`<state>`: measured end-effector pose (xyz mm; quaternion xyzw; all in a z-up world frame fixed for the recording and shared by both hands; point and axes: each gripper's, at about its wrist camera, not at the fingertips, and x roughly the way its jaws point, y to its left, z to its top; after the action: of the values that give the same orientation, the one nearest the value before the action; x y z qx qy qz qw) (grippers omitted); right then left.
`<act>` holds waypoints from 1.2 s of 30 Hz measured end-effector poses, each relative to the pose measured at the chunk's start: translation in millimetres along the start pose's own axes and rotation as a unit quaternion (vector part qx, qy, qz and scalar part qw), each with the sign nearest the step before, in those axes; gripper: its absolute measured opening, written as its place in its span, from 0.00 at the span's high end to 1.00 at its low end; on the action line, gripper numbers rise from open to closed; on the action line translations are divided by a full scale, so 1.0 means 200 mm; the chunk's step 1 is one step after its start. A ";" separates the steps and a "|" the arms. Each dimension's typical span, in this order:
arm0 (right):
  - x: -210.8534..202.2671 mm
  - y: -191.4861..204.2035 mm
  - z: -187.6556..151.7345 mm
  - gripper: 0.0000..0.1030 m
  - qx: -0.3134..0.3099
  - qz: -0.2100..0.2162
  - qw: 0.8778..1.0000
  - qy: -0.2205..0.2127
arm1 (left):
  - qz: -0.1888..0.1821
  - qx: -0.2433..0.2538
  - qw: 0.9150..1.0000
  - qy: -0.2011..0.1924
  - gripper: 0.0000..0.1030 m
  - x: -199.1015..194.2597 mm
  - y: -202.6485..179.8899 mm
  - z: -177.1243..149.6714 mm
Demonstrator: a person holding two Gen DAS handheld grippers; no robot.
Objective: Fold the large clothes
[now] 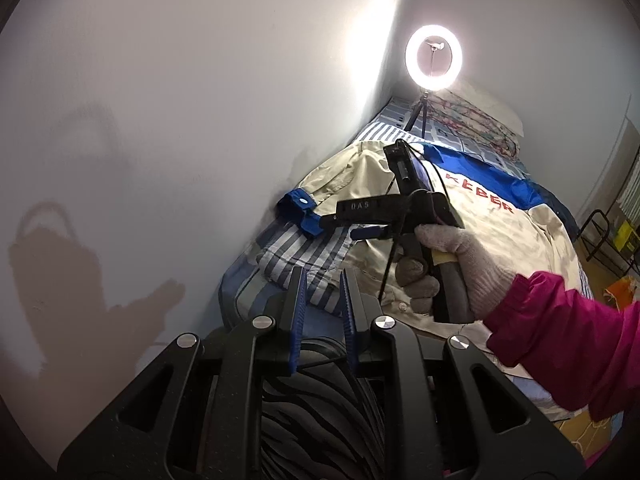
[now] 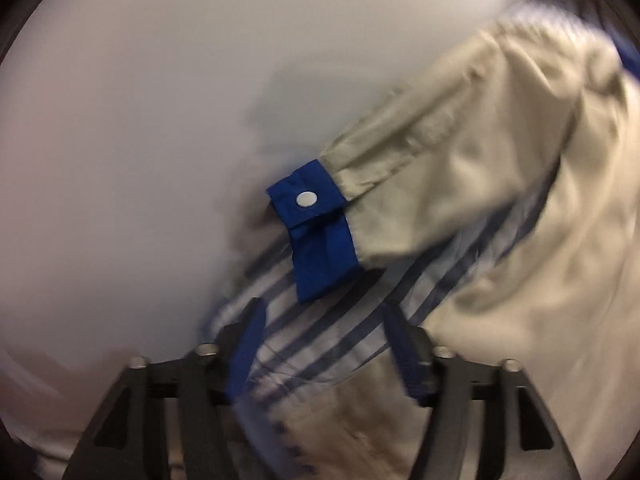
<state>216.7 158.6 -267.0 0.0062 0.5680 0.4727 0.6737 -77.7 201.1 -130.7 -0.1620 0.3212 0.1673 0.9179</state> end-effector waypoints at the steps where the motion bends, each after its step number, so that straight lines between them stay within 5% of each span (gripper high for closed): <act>1: 0.02 -0.04 0.01 0.34 0.022 0.007 1.000 0.001 | 0.000 0.001 1.000 0.000 0.84 0.00 0.00 0.00; 4: 0.07 -0.13 0.05 0.38 0.073 0.023 0.997 -0.008 | 0.002 0.007 1.000 -0.004 0.84 -0.01 -0.01 0.00; 6: 0.10 -0.18 0.08 0.56 0.095 0.031 0.995 -0.009 | 0.005 0.006 1.000 -0.003 0.84 -0.01 -0.01 -0.01; 8: 0.12 -0.24 0.11 0.86 0.114 0.045 0.992 -0.005 | 0.009 0.002 1.000 -0.001 0.84 0.00 -0.01 -0.01; 10: 0.07 -0.26 0.13 0.93 0.114 0.056 0.992 -0.013 | 0.011 -0.003 1.000 0.000 0.84 0.01 0.00 0.00; 17: -0.42 -0.30 0.08 0.96 0.086 0.085 0.990 -0.070 | 0.002 0.004 1.000 -0.007 0.84 0.07 -0.03 0.03; 22: -0.66 -0.51 -0.08 0.96 0.100 0.093 0.987 -0.082 | -0.028 0.008 1.000 0.006 0.84 0.22 -0.11 0.09; 24: -0.63 -0.58 -0.15 0.96 0.111 0.088 0.986 -0.085 | -0.046 0.007 0.999 0.009 0.78 0.28 -0.15 0.11; 26: -0.66 -0.70 -0.23 0.96 0.132 0.083 0.984 -0.085 | -0.069 0.005 0.997 0.017 0.58 0.37 -0.19 0.15; 28: -0.66 -0.81 -0.29 0.96 0.152 0.075 0.982 -0.080 | -0.090 0.006 0.995 0.028 0.49 0.48 -0.26 0.18; 36: -0.63 -0.89 -0.37 0.94 0.122 0.029 0.990 -0.067 | -0.115 -0.058 0.983 0.131 0.48 1.03 -0.31 0.20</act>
<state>284.3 -59.5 -295.3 0.1364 0.5749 0.4174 0.6904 121.8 204.4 -221.8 -0.2716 0.4073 0.0563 0.8702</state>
